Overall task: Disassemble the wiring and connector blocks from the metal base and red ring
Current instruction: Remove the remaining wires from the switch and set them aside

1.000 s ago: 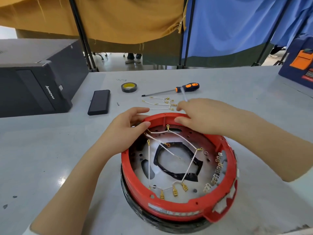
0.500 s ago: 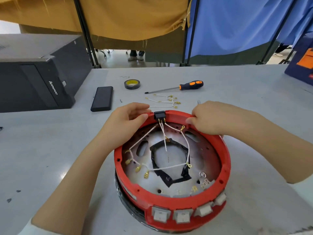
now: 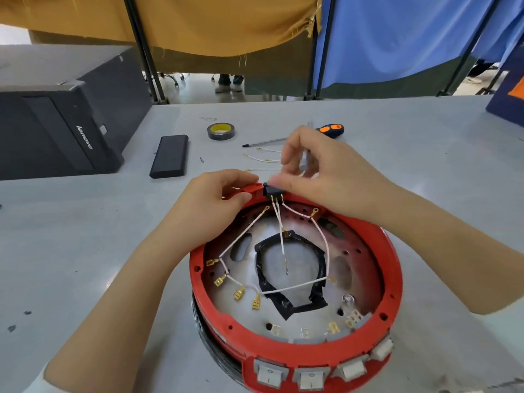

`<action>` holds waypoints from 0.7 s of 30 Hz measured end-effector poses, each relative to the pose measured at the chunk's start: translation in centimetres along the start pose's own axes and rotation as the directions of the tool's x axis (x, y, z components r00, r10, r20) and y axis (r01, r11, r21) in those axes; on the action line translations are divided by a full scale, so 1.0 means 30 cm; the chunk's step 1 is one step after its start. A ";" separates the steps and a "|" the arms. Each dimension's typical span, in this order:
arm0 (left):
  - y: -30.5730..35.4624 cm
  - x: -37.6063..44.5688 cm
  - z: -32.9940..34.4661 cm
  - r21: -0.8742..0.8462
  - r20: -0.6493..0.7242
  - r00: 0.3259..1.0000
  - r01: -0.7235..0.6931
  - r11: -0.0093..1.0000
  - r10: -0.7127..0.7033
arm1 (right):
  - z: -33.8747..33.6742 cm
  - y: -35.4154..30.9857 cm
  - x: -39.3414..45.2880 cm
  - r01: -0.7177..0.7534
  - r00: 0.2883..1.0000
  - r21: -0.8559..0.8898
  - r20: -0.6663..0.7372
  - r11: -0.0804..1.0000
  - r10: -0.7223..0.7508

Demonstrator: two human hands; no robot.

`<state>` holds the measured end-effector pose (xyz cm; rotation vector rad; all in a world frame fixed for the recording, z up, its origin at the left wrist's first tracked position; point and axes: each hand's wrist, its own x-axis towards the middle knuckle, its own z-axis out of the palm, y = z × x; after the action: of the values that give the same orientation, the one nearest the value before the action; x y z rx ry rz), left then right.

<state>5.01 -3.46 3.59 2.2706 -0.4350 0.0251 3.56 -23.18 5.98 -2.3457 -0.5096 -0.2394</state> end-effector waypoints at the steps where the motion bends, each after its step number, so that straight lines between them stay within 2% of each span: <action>1: 0.003 -0.003 -0.001 0.015 -0.001 1.000 0.004 1.000 -0.004 | 0.011 0.002 0.000 0.007 1.000 0.146 0.001 0.989 -0.007; 4: 0.005 -0.008 -0.001 0.079 0.001 1.000 0.003 0.997 -0.003 | 0.041 0.020 -0.003 -0.042 0.998 0.522 -0.024 0.852 0.064; 7: 0.012 -0.009 0.002 0.121 -0.011 1.000 -0.006 0.993 0.007 | 0.038 0.041 0.013 -0.046 0.987 0.629 -0.093 0.776 0.133; 10: 0.030 0.003 0.014 0.115 0.001 1.000 -0.017 0.993 0.018 | 0.031 0.056 0.031 -0.100 0.976 0.652 -0.082 0.752 0.201; 12: 0.039 0.020 0.024 0.117 0.002 1.000 -0.023 0.993 0.023 | 0.035 0.066 0.035 -0.137 0.976 0.619 -0.051 0.774 0.214; 15: 0.042 0.041 0.042 0.178 0.035 0.998 -0.058 0.982 0.053 | 0.041 0.073 0.035 -0.138 0.982 0.556 -0.031 0.820 0.187; 21: 0.030 0.040 0.045 0.201 0.030 0.991 -0.136 0.970 0.132 | 0.046 0.075 0.028 -0.100 0.990 0.535 -0.027 0.839 0.135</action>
<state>5.70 -5.37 3.51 2.4388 -0.6189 0.1254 5.31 -23.50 3.87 -1.8065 -0.3419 -0.0955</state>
